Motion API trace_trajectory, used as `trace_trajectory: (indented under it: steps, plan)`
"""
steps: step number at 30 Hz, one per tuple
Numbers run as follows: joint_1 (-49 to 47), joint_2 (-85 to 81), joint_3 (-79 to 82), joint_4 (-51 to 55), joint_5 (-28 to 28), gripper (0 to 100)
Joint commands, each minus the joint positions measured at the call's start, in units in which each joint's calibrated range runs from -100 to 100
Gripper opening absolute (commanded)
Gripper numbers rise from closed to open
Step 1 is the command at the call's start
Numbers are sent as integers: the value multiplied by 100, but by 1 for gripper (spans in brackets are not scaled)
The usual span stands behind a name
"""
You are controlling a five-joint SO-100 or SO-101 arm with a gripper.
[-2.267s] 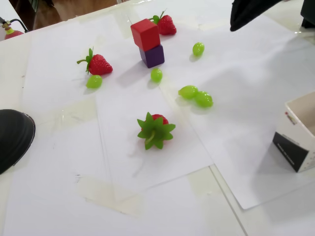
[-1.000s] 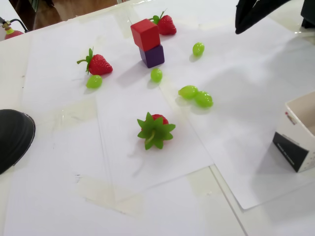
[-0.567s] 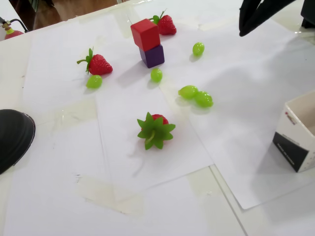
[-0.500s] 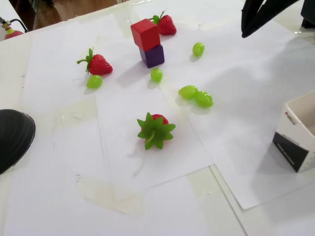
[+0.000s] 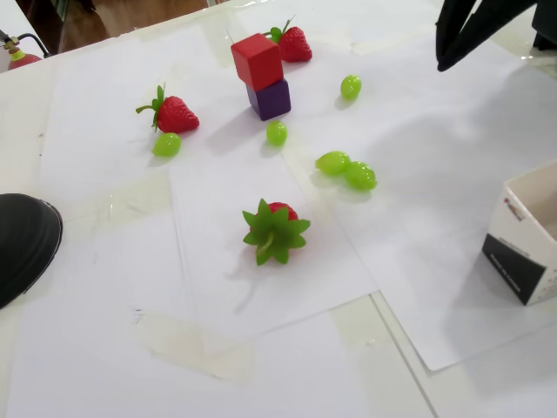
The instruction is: Put the red cube on top of the purple cube
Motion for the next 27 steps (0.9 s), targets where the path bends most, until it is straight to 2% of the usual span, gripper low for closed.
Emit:
trace_trajectory:
  steps: [1, 9, 27]
  plan:
    - [41, -32, -477, 256, 68, 0]
    - [48, -32, -949, 1081, 73, 0]
    - [144, -32, -777, 681, 142, 0]
